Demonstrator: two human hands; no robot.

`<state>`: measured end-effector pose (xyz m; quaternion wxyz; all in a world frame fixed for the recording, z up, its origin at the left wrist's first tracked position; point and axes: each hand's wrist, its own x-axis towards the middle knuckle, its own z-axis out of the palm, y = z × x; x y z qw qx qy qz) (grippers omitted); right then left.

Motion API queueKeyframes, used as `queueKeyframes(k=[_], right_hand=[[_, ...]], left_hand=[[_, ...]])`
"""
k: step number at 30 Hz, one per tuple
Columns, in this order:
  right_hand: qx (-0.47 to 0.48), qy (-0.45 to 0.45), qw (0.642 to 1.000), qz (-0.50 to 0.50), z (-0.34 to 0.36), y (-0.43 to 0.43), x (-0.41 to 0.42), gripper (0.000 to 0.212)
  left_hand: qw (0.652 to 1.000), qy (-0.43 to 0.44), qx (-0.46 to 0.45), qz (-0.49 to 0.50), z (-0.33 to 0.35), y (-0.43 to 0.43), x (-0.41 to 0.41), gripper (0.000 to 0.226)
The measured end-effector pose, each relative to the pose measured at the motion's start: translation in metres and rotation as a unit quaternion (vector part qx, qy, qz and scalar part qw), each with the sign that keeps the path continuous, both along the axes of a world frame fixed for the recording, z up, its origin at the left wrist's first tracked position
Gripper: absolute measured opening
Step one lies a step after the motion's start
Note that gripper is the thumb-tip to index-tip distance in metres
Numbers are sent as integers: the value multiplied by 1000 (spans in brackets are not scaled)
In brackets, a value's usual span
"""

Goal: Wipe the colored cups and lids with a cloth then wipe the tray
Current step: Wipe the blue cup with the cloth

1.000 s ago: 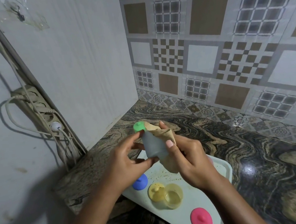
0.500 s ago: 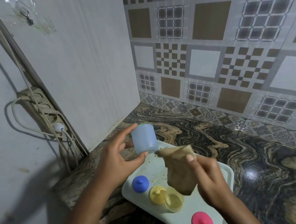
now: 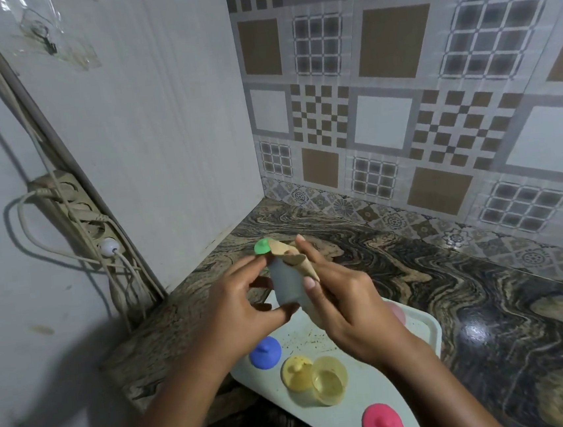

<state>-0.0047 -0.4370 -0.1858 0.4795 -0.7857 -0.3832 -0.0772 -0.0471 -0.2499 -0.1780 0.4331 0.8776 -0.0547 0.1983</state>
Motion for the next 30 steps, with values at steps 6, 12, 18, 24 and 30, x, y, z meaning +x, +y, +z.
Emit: queueKeyframes(k=[6,12,18,24,30], right_hand=[[-15,-18,999,44,-8,-5,-2,36],[-17,-29,999,42,-19,-13,-10,33],[-66,-41,997,3,-37,-28,-16,20],[65,132,986,-73,-38,-34,-15,49],[187,328,924,-68,-28,-28,-6,61]], left_hand=[[999,-19,28,16,5,4,-2,65],[999,-10,-21,34,-3,11,3,84],[996,14,-64,53,-7,19,4,82],[996,23,-15,83,-4,29,0,77],[996,54,-14,63,-14,20,-1,78]])
